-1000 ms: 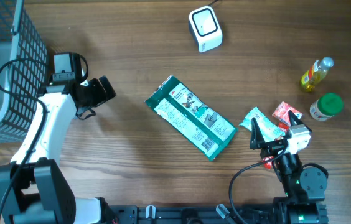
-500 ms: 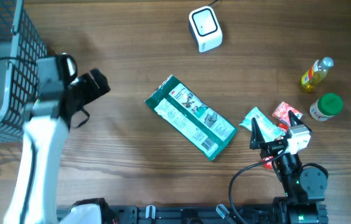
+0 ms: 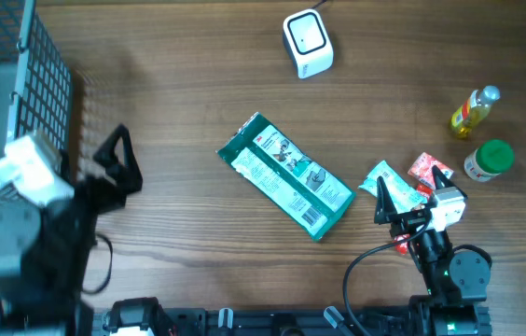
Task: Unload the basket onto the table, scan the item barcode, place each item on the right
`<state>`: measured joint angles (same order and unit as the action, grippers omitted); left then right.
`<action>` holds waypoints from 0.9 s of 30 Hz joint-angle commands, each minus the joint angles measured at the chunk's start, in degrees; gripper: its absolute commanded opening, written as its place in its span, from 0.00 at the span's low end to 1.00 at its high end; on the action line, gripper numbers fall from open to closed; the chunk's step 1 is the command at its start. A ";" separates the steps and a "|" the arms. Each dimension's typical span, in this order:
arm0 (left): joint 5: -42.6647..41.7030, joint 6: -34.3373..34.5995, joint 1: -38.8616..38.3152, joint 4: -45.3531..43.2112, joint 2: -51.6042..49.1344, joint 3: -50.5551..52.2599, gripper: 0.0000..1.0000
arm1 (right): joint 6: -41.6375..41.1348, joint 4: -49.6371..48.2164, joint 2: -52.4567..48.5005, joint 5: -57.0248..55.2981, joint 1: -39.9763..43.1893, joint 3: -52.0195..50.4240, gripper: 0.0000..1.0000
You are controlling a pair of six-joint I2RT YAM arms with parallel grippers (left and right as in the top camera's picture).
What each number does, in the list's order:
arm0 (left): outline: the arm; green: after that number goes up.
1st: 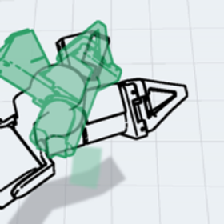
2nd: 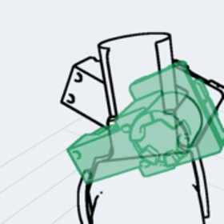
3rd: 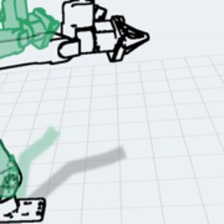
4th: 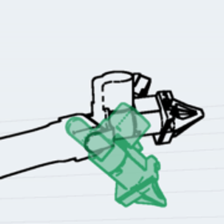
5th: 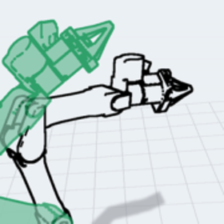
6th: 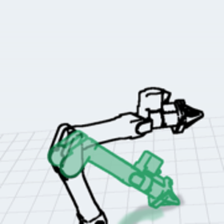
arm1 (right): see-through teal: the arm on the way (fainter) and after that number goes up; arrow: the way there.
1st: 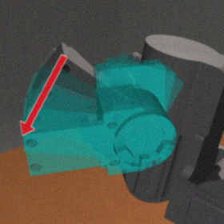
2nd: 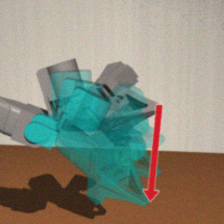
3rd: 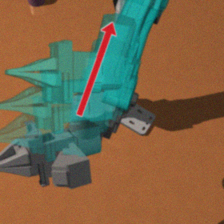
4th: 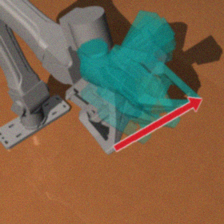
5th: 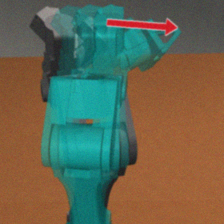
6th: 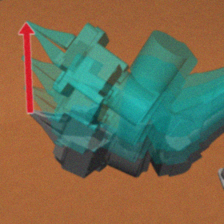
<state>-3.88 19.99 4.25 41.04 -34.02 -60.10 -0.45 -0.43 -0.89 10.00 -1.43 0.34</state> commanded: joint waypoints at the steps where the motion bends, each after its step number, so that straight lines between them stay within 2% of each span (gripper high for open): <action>1: 0.55 -0.28 -2.91 0.39 8.55 3.87 1.00 | -1.09 -0.20 0.61 -1.09 0.33 -0.04 1.00; 5: 3.78 -0.28 -3.74 -0.02 17.92 10.38 1.00 | -1.11 -0.20 0.61 -1.09 0.33 -0.04 1.00; 8: 3.98 -0.24 -3.74 -4.04 23.08 15.76 1.00 | -1.11 -0.20 0.61 -1.09 0.33 -0.04 1.00; 12: 3.26 0.17 -3.74 -17.29 28.61 24.20 1.00 | -1.11 -0.20 0.63 -1.09 0.33 -0.04 1.00; 15: 3.32 2.62 -3.74 -31.04 32.17 31.80 1.00 | -1.11 -0.20 0.61 -1.09 0.33 -0.04 0.99; 20: 3.32 4.48 -3.67 -51.19 33.81 42.38 1.00 | -1.09 -0.20 0.63 -1.09 0.33 -0.04 1.00; 24: 3.32 4.48 -3.67 -61.24 33.81 47.74 1.00 | -1.09 -0.20 0.61 -1.09 0.33 -0.04 1.00; 27: 3.34 4.48 -3.67 -63.63 33.81 50.49 1.00 | -1.09 -0.20 0.63 -1.09 0.33 -0.04 1.00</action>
<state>-1.13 23.66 0.80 -20.75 -0.80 -12.69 -0.45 -0.43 -0.89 10.02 -1.43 0.34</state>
